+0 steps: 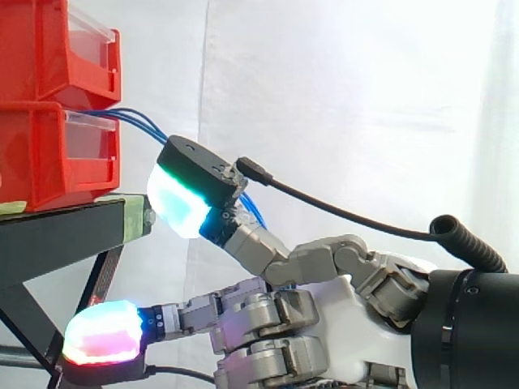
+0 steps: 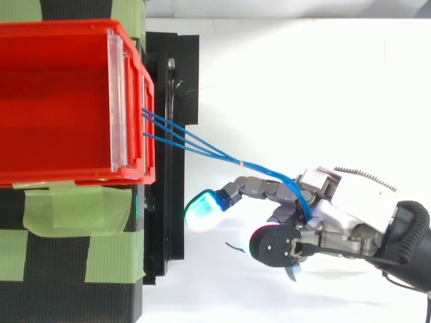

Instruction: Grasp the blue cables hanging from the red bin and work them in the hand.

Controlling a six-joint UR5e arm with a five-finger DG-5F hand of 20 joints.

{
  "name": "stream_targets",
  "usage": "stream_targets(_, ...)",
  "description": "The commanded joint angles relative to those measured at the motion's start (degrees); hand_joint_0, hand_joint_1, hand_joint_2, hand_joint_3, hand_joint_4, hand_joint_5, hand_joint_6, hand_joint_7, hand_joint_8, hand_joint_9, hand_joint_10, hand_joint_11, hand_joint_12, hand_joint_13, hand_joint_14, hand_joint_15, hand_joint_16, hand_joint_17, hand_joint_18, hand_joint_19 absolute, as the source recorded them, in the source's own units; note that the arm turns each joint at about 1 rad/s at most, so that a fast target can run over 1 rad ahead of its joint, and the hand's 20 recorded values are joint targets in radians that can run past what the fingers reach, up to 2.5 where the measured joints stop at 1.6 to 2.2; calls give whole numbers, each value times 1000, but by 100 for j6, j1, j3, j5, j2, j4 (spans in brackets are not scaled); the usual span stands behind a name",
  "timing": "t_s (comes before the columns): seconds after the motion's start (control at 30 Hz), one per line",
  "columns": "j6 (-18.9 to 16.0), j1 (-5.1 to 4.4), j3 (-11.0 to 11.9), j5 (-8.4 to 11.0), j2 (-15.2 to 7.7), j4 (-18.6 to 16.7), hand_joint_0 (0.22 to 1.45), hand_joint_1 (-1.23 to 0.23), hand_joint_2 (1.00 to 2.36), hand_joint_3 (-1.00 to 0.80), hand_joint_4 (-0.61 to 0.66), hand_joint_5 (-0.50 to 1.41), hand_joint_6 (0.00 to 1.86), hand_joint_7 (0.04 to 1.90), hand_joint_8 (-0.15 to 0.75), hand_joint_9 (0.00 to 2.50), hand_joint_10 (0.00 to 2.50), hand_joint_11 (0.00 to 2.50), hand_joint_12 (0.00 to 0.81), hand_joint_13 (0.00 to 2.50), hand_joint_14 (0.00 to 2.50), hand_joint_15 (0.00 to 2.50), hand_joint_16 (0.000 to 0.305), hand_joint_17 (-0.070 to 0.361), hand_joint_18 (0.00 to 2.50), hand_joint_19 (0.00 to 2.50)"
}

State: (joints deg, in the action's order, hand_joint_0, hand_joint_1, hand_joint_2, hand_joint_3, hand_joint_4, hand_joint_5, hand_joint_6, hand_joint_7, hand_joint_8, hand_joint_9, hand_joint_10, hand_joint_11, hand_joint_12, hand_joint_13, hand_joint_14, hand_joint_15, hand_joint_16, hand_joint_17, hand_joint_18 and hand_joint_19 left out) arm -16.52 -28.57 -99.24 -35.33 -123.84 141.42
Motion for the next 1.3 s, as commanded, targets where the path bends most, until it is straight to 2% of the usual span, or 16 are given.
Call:
stream_targets(0.0,0,-8,1,0,0,0,740,-507,1000,-1000,398,235,15,941,519,1736,2500,2500,771,2085,2500,2010,244,183,2500,763)
stream_targets(0.5,0,0,10,0,0,0,750,-532,1000,-1000,325,208,14,989,519,1736,2500,2500,771,2085,2500,2010,244,183,2500,763)
stream_targets(1.1,0,0,10,0,0,0,750,-533,1000,-1000,330,206,15,999,519,1736,2500,2500,771,2085,2500,2010,244,183,2500,763)
stream_targets(1.27,0,0,10,0,0,0,753,-536,1000,-1000,292,214,14,1023,519,1736,2500,2500,771,2085,2500,2010,244,183,2500,763)
